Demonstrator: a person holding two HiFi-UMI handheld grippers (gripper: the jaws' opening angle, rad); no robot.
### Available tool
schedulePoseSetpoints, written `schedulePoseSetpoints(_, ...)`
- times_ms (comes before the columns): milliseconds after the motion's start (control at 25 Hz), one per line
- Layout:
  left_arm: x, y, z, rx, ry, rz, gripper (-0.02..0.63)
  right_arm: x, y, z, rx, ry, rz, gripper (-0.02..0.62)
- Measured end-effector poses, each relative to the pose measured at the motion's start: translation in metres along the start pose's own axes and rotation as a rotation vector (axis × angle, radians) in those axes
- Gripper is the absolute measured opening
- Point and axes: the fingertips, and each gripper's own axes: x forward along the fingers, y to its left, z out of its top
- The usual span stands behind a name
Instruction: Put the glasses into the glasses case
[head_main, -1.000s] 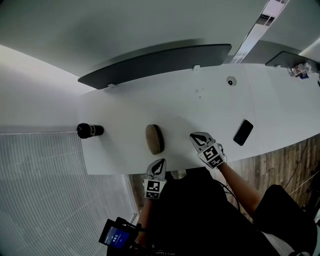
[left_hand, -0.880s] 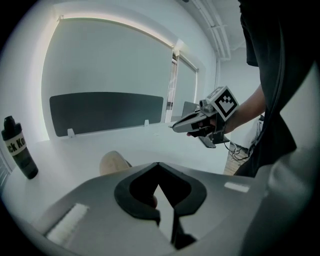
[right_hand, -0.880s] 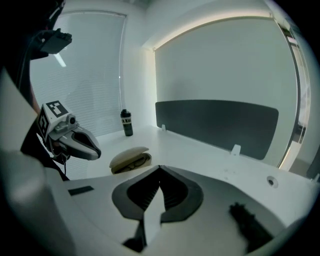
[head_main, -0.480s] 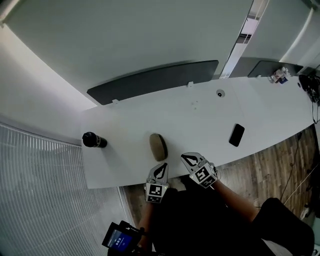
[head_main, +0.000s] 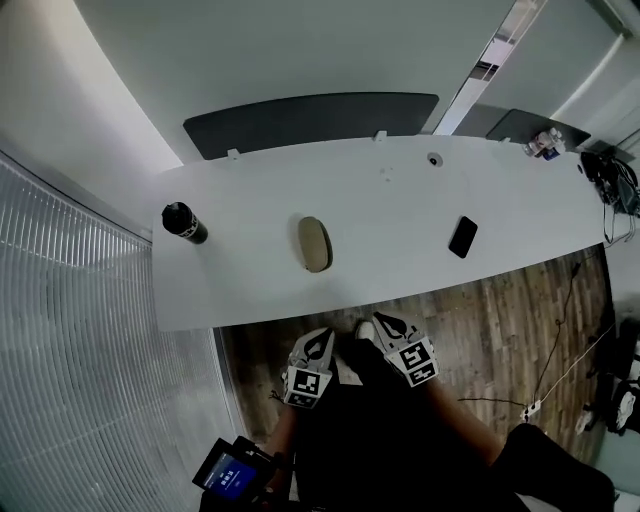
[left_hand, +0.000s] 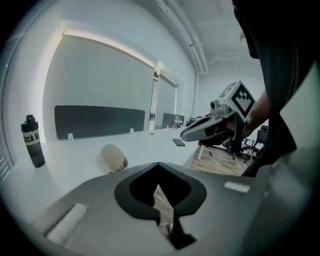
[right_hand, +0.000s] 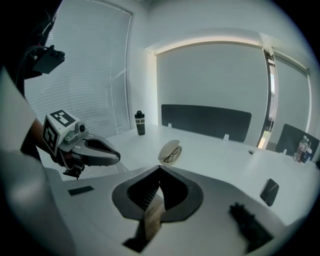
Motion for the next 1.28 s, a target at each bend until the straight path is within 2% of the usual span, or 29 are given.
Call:
schedulePoseSetpoints(240, -0.021, -0.009, 0.019, 0.006, -0.027, 0.036, 0.008, -0.022, 0.015, 0.008, 0.011, -0.105, 0.035, 0.009)
schedulePoseSetpoints(440, -0.048, -0.048, 0.031, -0.141, -0.094, 0.138, 0.006, -0.057, 0.031, -0.005, 0.014, -0.168, 0.131, 0.008)
schedulePoseSetpoints(520, -0.046, -0.07, 0.026, -0.135, -0.083, 0.15, 0.007, -0.068, 0.028, -0.014, -0.002, -0.197, 0.123, 0.008)
schedulePoseSetpoints(640, -0.048, -0.093, 0.01, -0.119, -0.04, 0.153, 0.006, -0.091, 0.039, -0.034, 0.006, -0.19, 0.126, 0.008)
schedulePoseSetpoints(720, -0.045, -0.099, 0.007, -0.12, -0.046, 0.139, 0.007, -0.106, 0.044, -0.041, 0.01, -0.186, 0.125, 0.008)
schedulePoseSetpoints(920, -0.02, -0.11, 0.029, -0.102, -0.086, 0.048, 0.006, -0.118, 0.03, -0.049, 0.001, -0.176, 0.095, 0.008)
schedulePoseSetpoints(1120, -0.017, -0.13, 0.025, -0.047, -0.034, -0.023, 0.006, -0.121, 0.025, -0.054, 0.087, -0.173, 0.071, 0.008)
schedulePoseSetpoints(1280, -0.011, -0.136, 0.021, -0.044, -0.036, -0.073, 0.006, -0.113, 0.025, -0.051, 0.071, -0.165, 0.084, 0.008)
